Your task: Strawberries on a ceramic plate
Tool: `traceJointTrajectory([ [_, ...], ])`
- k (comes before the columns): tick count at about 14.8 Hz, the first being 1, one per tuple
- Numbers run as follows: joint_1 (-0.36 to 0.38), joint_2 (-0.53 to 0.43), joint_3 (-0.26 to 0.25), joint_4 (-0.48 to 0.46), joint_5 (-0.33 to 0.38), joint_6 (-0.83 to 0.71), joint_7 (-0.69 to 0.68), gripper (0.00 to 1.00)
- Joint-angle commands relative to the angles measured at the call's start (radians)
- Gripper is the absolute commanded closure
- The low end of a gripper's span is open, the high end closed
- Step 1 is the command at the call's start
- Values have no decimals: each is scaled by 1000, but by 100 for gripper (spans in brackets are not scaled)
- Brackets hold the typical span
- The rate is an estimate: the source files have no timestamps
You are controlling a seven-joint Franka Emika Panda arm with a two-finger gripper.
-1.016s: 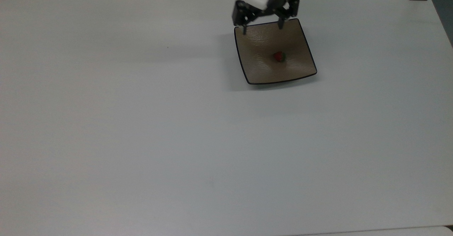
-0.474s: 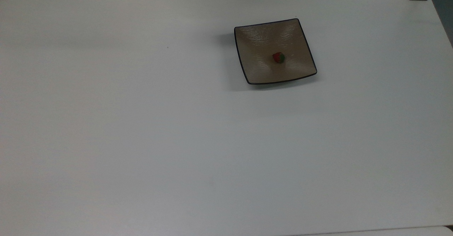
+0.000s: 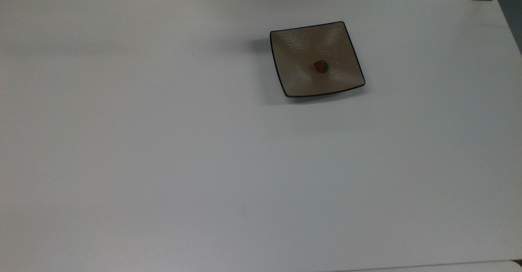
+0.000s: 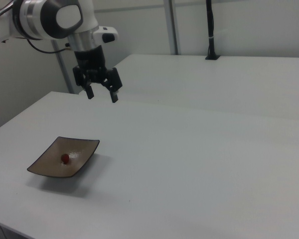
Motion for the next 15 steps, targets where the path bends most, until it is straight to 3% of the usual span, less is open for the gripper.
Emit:
traceJointTrajectory([
  [1,-52,-7,21,-5,15,51,-91,0],
  [6,-99,-15,100,-11,15,53,-88,0],
  [9,-150,-30,172,-37,14,56,-88,0],
  [15,-147,-29,175,-40,14,56,-88,0],
])
